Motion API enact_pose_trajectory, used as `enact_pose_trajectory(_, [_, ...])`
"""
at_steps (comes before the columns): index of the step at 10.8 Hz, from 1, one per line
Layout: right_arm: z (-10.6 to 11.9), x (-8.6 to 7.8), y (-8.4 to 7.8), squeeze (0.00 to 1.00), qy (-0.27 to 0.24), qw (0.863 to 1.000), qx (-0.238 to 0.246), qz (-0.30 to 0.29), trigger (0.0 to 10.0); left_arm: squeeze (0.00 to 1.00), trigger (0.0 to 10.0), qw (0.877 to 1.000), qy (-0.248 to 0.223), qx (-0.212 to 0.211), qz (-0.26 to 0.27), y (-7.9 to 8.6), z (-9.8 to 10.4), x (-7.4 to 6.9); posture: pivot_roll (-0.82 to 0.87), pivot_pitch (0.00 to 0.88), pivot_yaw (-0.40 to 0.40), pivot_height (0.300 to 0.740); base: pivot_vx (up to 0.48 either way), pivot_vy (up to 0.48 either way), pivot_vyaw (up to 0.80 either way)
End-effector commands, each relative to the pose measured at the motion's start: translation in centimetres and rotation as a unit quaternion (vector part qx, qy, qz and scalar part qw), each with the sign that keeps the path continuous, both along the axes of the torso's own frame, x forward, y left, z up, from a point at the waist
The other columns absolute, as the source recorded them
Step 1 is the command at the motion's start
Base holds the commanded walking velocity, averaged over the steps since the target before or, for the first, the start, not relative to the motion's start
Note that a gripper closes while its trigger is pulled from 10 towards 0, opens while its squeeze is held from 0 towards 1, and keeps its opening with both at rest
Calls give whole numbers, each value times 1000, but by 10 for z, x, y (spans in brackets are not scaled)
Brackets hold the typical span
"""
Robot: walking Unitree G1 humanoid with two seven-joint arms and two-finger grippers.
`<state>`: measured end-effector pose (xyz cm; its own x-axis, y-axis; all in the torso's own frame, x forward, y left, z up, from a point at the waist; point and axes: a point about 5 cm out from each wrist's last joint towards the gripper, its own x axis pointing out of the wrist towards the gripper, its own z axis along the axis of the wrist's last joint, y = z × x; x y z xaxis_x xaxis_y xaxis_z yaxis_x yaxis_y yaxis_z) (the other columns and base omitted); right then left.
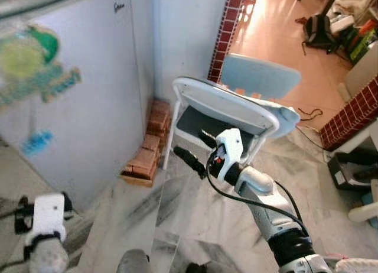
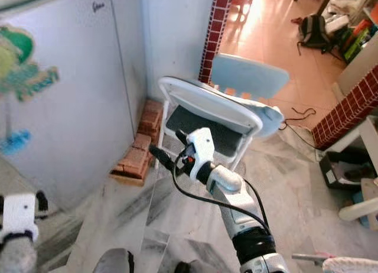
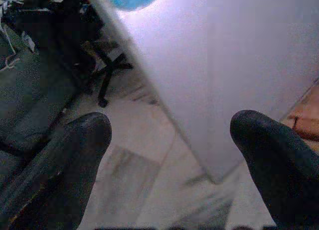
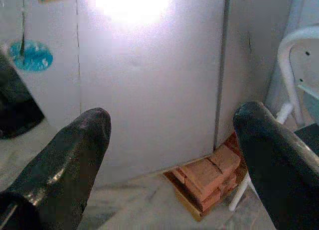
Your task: Restocking fridge
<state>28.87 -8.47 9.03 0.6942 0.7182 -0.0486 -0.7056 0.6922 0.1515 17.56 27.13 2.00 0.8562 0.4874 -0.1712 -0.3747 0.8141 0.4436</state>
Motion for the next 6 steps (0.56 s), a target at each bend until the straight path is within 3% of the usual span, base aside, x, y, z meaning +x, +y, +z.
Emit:
enact_pose_trajectory(1, [-4, 0, -5, 0, -2, 1000, -10, -20, 10000, 0, 10000, 998, -43, 9, -52, -19, 16, 13, 228, 98, -106, 740, 0, 0, 0])
enact_pose_trajectory(2, [-7, 2, -8, 0, 0, 999, -22, -44, 10000, 0, 10000, 995, -51, -6, -86, -32, 20, 23, 228, 96, -105, 740, 0, 0, 0])
enact_pose_trajectory(4, [-7, 7, -25, 0, -10, 991, -5, -133, 10000, 0, 10000, 982, -86, -29, -165, -61, 39, 51, 212, 76, -101, 740, 0, 353, 0])
enact_pose_trajectory(5, [-9, 7, -32, 0, -16, 987, -11, -161, 10000, 0, 10000, 979, -95, -44, -174, -66, 44, 56, 206, 69, -99, 740, 0, 480, 0])
enact_pose_trajectory(6, [-8, 9, -50, 0, -18, 973, -3, -232, 10000, 0, 10000, 970, -119, -58, -205, -77, 55, 64, 197, 60, -94, 740, 0, 480, 0])
